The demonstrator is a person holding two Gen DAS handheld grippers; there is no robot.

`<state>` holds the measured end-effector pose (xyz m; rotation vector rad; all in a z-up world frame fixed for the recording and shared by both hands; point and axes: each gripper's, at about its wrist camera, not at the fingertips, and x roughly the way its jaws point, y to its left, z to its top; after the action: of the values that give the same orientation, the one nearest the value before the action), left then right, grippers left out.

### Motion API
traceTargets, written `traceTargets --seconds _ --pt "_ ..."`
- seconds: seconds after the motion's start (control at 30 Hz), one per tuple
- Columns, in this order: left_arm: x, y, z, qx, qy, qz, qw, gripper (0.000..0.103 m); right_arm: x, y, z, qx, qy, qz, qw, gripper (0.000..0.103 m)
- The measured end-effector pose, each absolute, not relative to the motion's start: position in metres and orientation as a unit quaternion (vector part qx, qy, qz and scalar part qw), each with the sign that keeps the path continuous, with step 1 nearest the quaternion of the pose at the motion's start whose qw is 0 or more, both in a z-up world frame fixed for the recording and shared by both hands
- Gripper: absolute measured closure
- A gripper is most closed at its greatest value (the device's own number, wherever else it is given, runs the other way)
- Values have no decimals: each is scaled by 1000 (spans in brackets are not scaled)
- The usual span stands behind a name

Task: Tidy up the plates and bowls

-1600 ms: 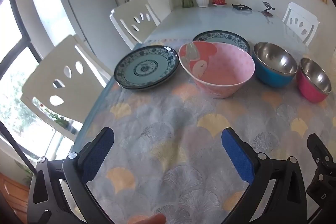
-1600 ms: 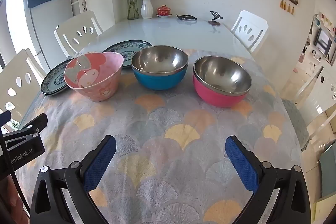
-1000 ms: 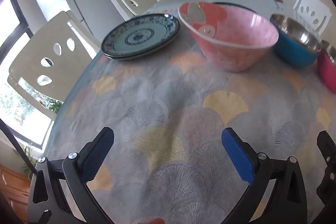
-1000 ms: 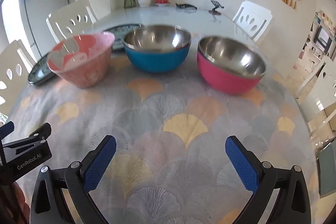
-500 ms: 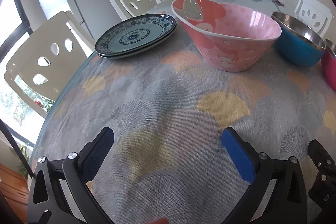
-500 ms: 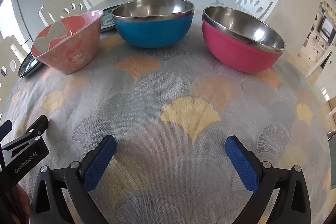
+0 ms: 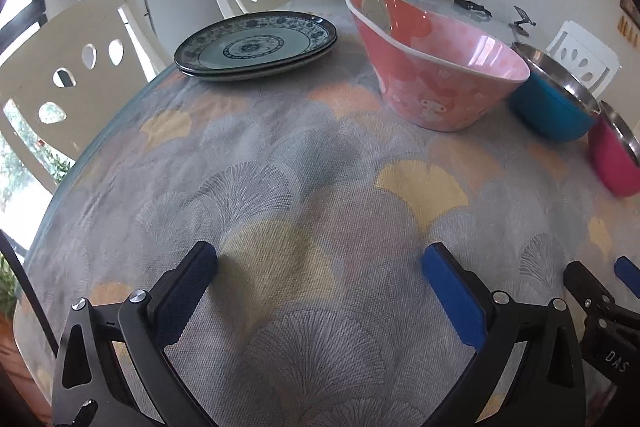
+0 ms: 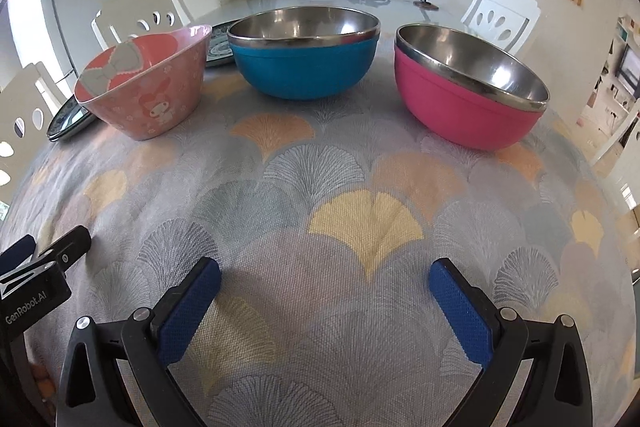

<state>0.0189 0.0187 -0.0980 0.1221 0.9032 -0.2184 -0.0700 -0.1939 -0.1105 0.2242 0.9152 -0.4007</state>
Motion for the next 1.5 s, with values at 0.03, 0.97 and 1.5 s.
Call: traceTargets --seconds 0.03,0.97,1.5 --pt "18 18 -98 60 435 -105 892 0 -70 -194 -111 107 438 -192 872 0" --pt "22 19 -97 58 437 -105 892 0 -70 -192 -112 105 438 -192 872 0" --pt "22 18 -96 58 437 -104 892 0 -71 -194 -112 106 438 -191 872 0"
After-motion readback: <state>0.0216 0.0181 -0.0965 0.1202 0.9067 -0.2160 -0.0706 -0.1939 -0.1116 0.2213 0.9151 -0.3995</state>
